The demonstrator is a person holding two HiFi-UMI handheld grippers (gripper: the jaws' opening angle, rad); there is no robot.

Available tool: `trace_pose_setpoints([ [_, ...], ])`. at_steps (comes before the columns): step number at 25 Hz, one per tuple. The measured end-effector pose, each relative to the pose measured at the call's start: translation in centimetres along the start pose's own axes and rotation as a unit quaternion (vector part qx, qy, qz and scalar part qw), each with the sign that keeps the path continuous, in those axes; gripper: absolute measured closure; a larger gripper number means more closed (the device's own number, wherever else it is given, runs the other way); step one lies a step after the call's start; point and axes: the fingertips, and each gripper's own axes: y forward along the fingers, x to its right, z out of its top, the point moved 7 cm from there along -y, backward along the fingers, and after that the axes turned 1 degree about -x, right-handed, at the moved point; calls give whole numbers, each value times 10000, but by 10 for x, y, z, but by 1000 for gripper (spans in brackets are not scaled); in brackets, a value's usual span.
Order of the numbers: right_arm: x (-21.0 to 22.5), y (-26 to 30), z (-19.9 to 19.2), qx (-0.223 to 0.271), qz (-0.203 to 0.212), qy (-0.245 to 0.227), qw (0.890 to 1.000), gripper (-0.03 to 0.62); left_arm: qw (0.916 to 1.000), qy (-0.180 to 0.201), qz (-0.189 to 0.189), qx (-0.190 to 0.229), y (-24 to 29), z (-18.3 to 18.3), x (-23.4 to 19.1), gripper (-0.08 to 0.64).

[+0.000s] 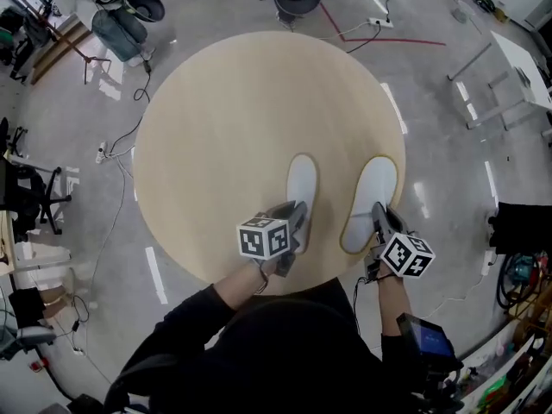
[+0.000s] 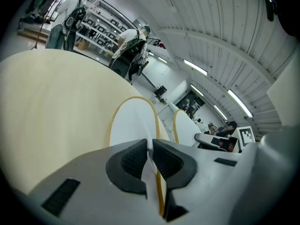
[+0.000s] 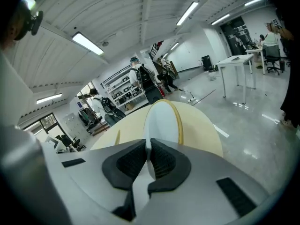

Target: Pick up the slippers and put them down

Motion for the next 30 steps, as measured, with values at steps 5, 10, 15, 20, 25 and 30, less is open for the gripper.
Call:
trace_pose_setpoints([
  [5,63,47,13,-561,411,-200,9974,565,9994,-118,311,-135,79,-7,17,528],
  [10,123,94,26,-1108,642,-309,9913,565,9978,-223,595,-195,153,-7,30,528],
  [15,171,125,43,-1442,756,-181,9865,563,9962,-400,745,-221,213,4,44,528],
  [20,193,158,54,-1681,725,-171,9830,563,9954,-491,787,-253,256,21,43,528],
  [25,204,175,60,-1741,715,-187,9819,563,9951,-493,793,-309,286,30,41,528],
  [30,208,183,63,-1825,714,-349,9800,563,9954,-353,791,-401,297,32,42,528],
])
